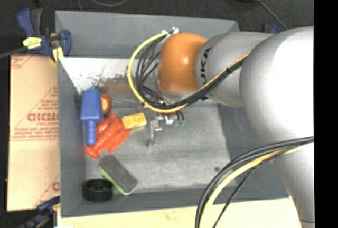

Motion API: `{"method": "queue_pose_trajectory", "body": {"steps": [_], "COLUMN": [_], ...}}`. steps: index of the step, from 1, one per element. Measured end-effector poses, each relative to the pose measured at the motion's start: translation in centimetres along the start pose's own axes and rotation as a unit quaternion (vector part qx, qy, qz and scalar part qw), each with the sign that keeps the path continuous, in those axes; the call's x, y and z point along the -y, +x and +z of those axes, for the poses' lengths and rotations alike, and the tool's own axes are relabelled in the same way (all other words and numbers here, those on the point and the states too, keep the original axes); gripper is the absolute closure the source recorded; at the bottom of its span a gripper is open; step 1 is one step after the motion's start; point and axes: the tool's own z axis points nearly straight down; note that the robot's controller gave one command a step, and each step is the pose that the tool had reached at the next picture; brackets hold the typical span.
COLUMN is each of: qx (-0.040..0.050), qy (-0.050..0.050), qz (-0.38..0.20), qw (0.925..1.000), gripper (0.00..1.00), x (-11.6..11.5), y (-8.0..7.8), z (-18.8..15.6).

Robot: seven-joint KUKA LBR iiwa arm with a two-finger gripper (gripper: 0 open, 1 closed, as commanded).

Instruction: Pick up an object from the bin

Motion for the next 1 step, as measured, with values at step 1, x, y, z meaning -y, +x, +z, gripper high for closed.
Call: {"method": "queue_pose_trajectory", "body": {"steps": [1], "qx": [0.0020], "qy": [0.001], "qz": [0.105], "qw": [0.9944], "gripper": [1.00], "x": [-0.88], "y": [-0.99], "z": [-0.20]}}
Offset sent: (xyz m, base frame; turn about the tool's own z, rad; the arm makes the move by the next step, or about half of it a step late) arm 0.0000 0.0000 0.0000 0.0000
